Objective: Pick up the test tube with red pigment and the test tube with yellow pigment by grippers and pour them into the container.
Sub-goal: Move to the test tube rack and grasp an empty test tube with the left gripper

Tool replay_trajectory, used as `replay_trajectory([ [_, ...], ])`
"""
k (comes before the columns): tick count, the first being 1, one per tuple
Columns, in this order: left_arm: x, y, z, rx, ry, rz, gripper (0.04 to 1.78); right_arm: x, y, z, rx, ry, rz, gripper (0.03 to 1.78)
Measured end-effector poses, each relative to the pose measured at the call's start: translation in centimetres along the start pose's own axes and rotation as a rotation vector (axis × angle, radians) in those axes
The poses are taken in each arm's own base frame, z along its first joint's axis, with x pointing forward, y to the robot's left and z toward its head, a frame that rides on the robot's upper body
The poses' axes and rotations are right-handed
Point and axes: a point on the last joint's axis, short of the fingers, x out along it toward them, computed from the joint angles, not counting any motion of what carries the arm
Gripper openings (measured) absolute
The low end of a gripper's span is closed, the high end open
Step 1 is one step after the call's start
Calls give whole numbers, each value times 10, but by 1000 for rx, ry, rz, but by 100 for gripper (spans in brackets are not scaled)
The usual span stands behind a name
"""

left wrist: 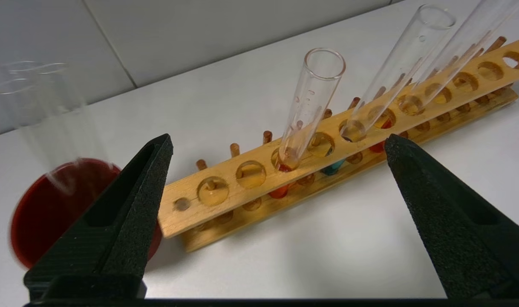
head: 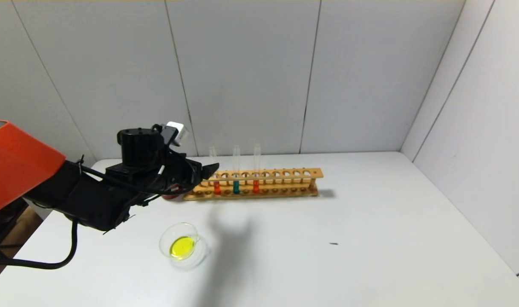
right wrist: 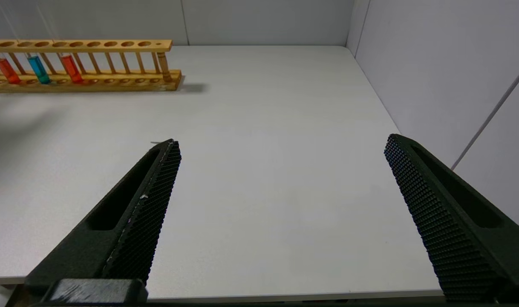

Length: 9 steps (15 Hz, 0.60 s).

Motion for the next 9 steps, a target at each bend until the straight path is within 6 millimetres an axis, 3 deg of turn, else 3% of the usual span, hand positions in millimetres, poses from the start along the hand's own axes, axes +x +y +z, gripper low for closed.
replay_trajectory([
  [5, 36, 2, -5, -4, 33, -3, 174, 0, 0, 0, 0, 0, 0, 175],
  [9, 48, 3, -11, -4, 46, -4, 170, 0, 0, 0, 0, 0, 0, 175],
])
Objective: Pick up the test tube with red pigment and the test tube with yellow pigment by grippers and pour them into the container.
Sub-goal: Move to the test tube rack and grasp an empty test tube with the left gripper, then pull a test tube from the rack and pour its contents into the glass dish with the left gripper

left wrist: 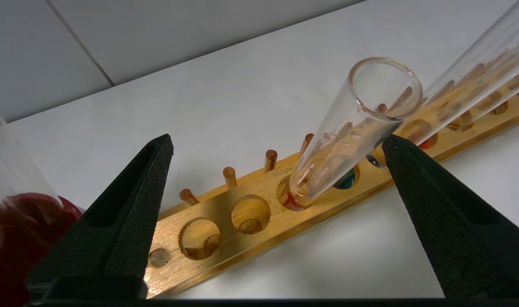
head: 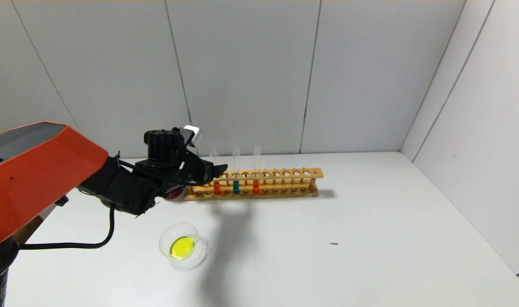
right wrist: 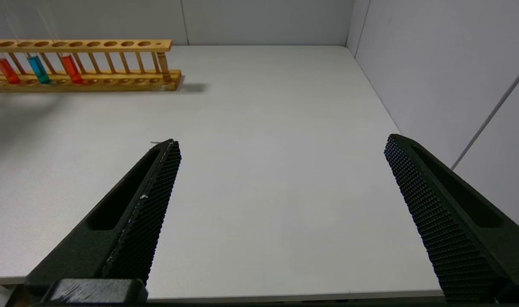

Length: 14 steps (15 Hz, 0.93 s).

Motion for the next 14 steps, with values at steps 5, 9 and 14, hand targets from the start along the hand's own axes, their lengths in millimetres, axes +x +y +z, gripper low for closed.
replay_trajectory([
  [5, 5, 0, -2, 0, 0, -3, 115, 0, 0, 0, 0, 0, -1, 175],
  [9, 9, -5, -2, 6, -3, -16, 45, 0, 0, 0, 0, 0, -1, 175],
  [14, 10, -7, -1, 7, -6, -18, 31, 0, 0, 0, 0, 0, 0, 175],
])
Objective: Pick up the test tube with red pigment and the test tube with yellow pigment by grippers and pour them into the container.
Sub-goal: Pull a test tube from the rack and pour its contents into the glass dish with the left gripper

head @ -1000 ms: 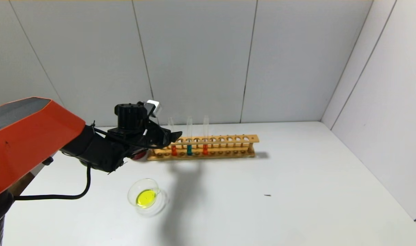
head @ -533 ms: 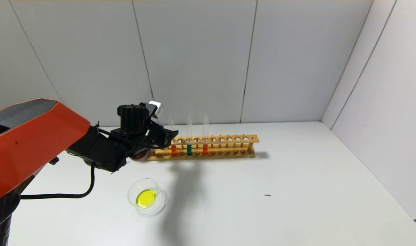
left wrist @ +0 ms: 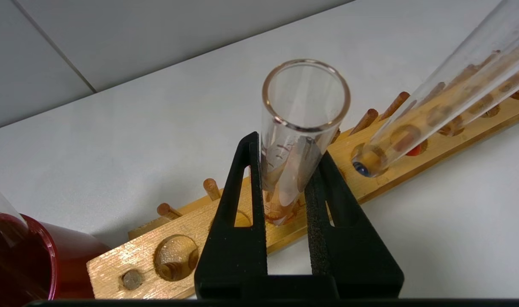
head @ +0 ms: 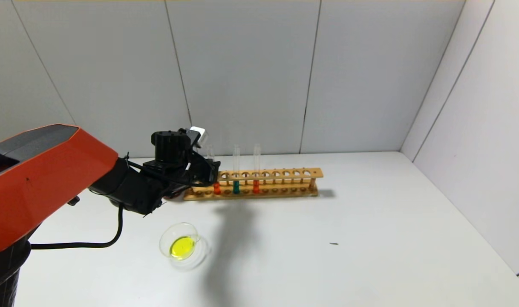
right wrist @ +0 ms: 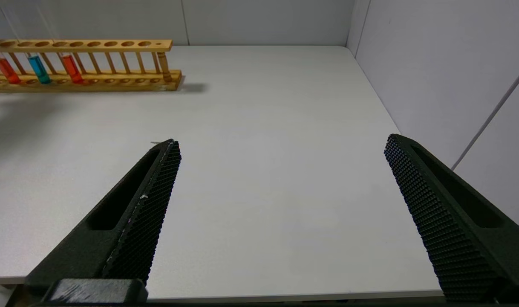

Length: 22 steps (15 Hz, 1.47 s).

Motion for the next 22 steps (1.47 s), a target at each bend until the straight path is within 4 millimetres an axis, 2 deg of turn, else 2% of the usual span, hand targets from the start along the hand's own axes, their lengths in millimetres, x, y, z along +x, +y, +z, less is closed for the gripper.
replay_trajectory([
  [4, -4, 0, 17, 5, -13, 1, 31, 0, 0, 0, 0, 0, 0, 175],
  [7, -13, 0, 48, 13, -57, 4, 31, 0, 0, 0, 0, 0, 0, 175],
  [11, -31, 0, 88, 34, -112, 9, 31, 0, 0, 0, 0, 0, -1, 175],
  [15, -60, -1, 113, 105, -116, 12, 31, 0, 0, 0, 0, 0, 0, 175],
  [18, -83, -2, 121, 168, -123, 6, 31, 0, 0, 0, 0, 0, 0, 175],
  [22, -111, 14, 98, 348, -142, -107, 31, 0, 0, 0, 0, 0, 0, 175],
])
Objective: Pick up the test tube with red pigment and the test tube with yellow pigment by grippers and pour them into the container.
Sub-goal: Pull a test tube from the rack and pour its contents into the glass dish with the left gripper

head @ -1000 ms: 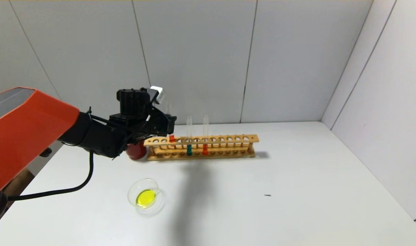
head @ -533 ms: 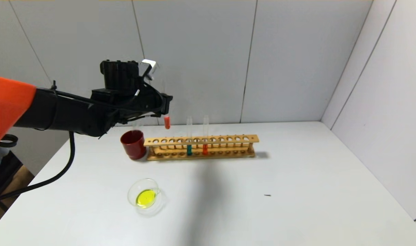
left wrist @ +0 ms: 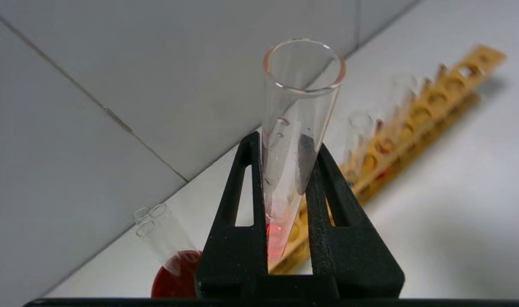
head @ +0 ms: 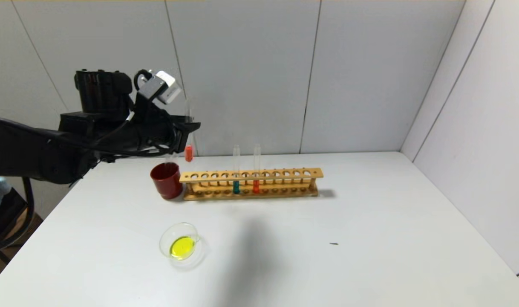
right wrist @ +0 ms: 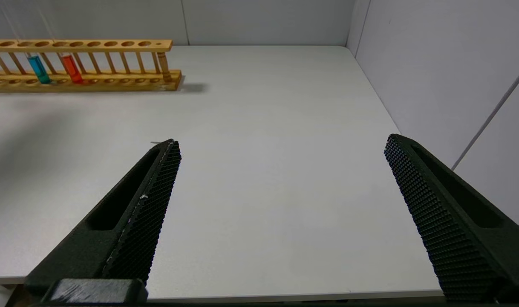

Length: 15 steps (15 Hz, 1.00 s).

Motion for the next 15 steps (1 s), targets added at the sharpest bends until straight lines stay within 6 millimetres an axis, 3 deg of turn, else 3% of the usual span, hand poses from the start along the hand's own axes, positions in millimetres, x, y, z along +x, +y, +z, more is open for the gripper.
replay_trajectory([
  [3, -26, 4, -22, 131, -11, -108, 31, 0, 0, 0, 0, 0, 0, 175],
  [6, -39, 11, -34, 279, -79, -161, 31, 0, 0, 0, 0, 0, 0, 175],
  [15, -42, 25, -66, 732, -66, -170, 31, 0, 0, 0, 0, 0, 0, 175],
])
